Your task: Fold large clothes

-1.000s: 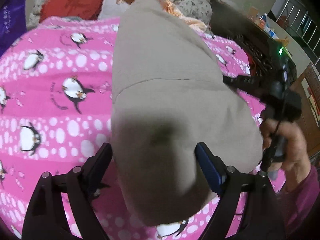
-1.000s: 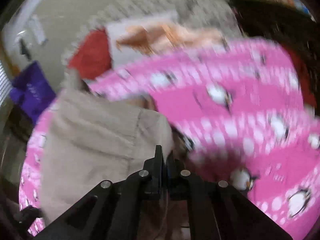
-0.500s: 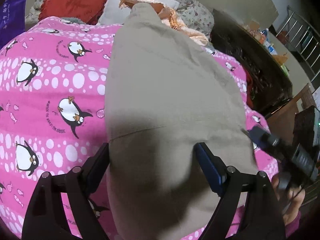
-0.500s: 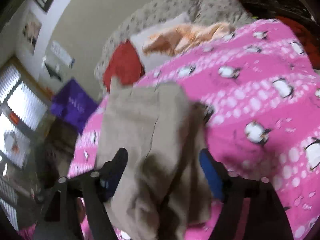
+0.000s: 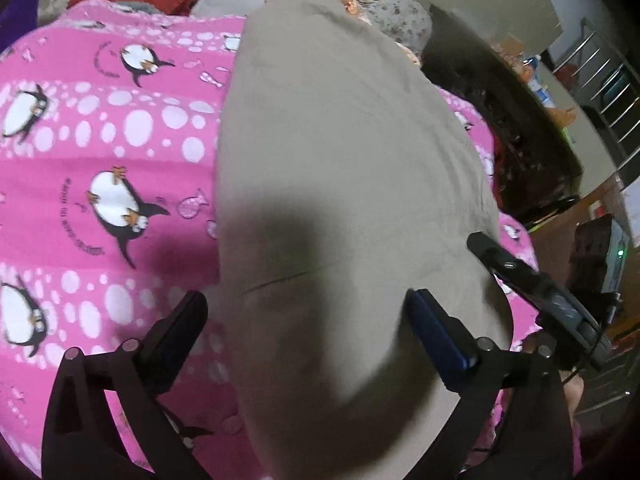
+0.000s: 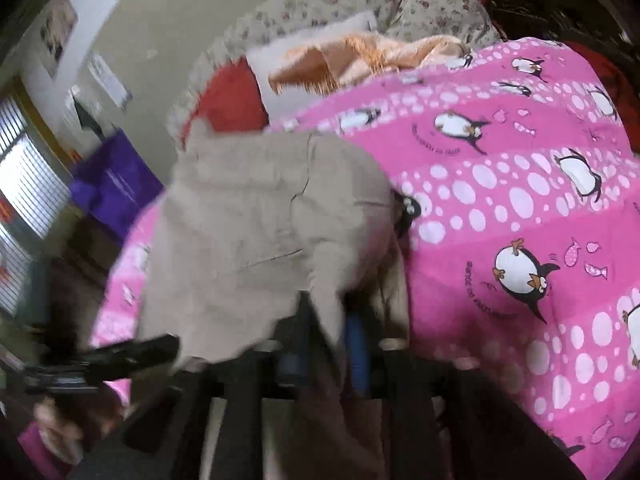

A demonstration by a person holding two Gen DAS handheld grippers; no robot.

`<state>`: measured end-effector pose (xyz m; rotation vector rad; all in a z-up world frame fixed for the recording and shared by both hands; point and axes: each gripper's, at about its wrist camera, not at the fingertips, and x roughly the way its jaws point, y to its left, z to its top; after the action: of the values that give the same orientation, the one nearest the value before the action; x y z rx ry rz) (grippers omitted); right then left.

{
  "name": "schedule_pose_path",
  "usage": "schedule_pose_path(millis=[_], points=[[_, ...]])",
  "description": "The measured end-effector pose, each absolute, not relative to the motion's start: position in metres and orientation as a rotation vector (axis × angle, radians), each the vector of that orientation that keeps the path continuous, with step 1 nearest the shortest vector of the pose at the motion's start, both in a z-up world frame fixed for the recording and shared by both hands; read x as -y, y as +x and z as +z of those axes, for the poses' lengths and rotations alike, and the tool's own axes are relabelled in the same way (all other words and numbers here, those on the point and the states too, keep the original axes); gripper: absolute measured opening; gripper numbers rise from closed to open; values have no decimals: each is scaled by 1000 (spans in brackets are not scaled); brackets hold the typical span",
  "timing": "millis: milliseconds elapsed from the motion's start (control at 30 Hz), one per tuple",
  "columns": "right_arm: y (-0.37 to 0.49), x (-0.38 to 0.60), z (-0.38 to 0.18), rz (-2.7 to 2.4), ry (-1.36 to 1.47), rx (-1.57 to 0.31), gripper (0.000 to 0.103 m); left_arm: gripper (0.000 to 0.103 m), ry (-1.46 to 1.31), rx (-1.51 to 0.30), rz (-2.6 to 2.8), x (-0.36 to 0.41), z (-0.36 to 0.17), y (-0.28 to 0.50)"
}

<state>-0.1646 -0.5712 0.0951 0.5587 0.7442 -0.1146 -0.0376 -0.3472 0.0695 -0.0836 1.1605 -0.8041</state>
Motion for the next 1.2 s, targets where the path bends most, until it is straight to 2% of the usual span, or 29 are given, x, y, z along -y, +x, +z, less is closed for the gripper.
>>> schedule_pose_path(millis=[33,133,333,400,433,467,500,533,567,600,833,900,933,967,1033,1100,1200], points=[[-168,575,96,-121,573,-727,89,101,-91,-1169,-813,348,68,-37],[-168,586,93,-90,612,-687,91,103,-98,-1183,-849,355,63,-36],[-135,584,68,49,632,-787,90,102,-149,-1281,-903,366,47,-24],[-135,584,68,56,652,-790,71,80,-157,-1250,-925,364,52,-25],[-136,583,71,63,657,-796,44,73,-149,-1232,-927,362,55,-27],[-140,582,77,92,670,-783,34,57,-149,-1211,-939,359,61,-31],[-145,581,84,106,676,-764,29,43,-155,-1200,-949,355,66,-33],[-148,578,89,125,682,-754,22,38,-162,-1189,-950,349,72,-36],[-154,575,96,152,695,-743,20,31,-172,-1186,-952,344,76,-37],[-158,570,102,170,703,-734,19,30,-192,-1188,-960,335,82,-39],[-186,509,123,288,746,-770,19,29,-128,-1206,-961,251,123,-82],[-195,488,118,345,778,-790,19,34,-99,-1218,-945,224,121,-103],[-198,477,113,354,777,-806,24,36,-82,-1234,-926,220,116,-111],[-200,466,104,347,768,-837,32,40,-52,-1261,-891,213,107,-118],[-199,448,80,265,730,-934,36,55,14,-1327,-798,202,79,-128],[-199,437,62,213,698,-1014,43,75,-25,-1347,-694,186,62,-129],[-209,430,82,150,626,-989,45,76,-107,-1300,-611,168,76,-130]])
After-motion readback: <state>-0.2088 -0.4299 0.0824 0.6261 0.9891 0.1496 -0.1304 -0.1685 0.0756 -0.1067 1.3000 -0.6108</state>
